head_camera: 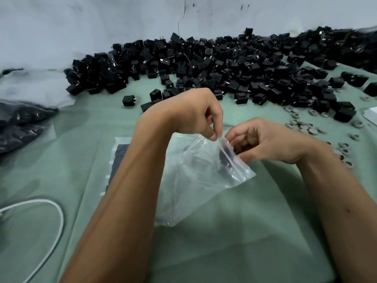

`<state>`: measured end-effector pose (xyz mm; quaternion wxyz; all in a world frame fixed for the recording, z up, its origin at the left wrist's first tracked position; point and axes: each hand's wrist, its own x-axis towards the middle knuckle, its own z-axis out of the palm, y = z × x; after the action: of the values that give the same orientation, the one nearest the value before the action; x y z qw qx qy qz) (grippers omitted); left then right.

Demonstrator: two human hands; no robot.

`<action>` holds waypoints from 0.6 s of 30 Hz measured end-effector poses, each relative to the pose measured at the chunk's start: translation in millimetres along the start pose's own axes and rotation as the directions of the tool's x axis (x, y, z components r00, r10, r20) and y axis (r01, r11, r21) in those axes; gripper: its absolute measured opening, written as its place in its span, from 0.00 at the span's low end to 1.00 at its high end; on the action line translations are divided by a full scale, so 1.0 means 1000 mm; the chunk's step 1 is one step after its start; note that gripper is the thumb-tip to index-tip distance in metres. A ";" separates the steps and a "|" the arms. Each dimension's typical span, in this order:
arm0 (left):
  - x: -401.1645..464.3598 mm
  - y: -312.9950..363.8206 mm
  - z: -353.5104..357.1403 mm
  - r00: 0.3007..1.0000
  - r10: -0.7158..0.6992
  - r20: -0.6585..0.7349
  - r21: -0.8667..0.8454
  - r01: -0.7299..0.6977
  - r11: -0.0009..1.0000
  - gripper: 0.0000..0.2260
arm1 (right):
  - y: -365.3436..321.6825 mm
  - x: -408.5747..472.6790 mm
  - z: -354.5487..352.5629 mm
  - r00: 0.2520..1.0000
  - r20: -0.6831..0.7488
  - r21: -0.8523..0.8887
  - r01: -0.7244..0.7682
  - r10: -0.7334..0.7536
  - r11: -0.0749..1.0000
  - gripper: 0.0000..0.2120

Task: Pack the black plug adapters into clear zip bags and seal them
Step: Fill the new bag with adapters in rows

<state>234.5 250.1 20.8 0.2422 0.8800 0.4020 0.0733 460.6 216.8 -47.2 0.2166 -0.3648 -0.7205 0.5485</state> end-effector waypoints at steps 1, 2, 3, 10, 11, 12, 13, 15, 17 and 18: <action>0.000 0.001 0.001 1.000 0.015 -0.007 -0.015 -0.015 1.000 0.07 | -0.002 0.001 0.004 1.000 0.026 -0.002 -0.003 0.003 1.000 0.17; 0.001 0.003 0.002 1.000 0.030 -0.009 -0.030 -0.030 0.999 0.07 | -0.003 0.001 0.007 0.999 0.043 -0.014 0.001 -0.001 1.000 0.16; 0.001 0.005 0.002 0.999 0.043 -0.009 -0.044 -0.044 0.998 0.07 | -0.005 0.002 0.010 0.998 0.057 -0.030 0.013 -0.011 0.999 0.15; -0.001 0.015 0.001 0.986 0.155 -0.055 -0.127 -0.161 0.979 0.07 | -0.010 0.017 0.026 0.996 0.020 -0.108 0.088 -0.087 0.990 0.17; -0.001 0.017 0.001 0.984 0.165 -0.062 -0.119 -0.171 0.978 0.08 | -0.010 0.018 0.028 0.995 -0.007 -0.047 0.097 -0.098 0.994 0.15; 0.000 0.018 0.002 0.983 0.173 -0.069 -0.107 -0.179 0.978 0.08 | -0.010 0.020 0.030 0.995 -0.045 0.040 0.094 -0.093 0.995 0.12; 0.000 0.020 0.002 0.981 0.178 -0.073 -0.095 -0.184 0.978 0.08 | -0.010 0.021 0.032 0.994 -0.080 0.124 0.087 -0.077 0.989 0.12; 0.001 0.023 0.002 0.980 0.185 -0.067 -0.076 -0.190 0.979 0.07 | -0.011 0.021 0.035 0.994 -0.087 0.171 0.077 -0.063 0.982 0.12; 0.001 0.025 0.002 0.981 0.184 -0.053 -0.075 -0.188 0.979 0.07 | -0.009 0.023 0.038 0.997 0.014 0.157 0.071 -0.074 0.985 0.15; 0.001 0.025 0.002 0.982 0.186 -0.044 -0.087 -0.190 0.978 0.07 | -0.008 0.024 0.041 0.994 0.085 0.162 0.061 -0.076 0.985 0.16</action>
<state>252.6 236.6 31.2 0.2670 0.9006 0.3175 0.1296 413.9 208.5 -54.2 0.2310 -0.2961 -0.6955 0.6126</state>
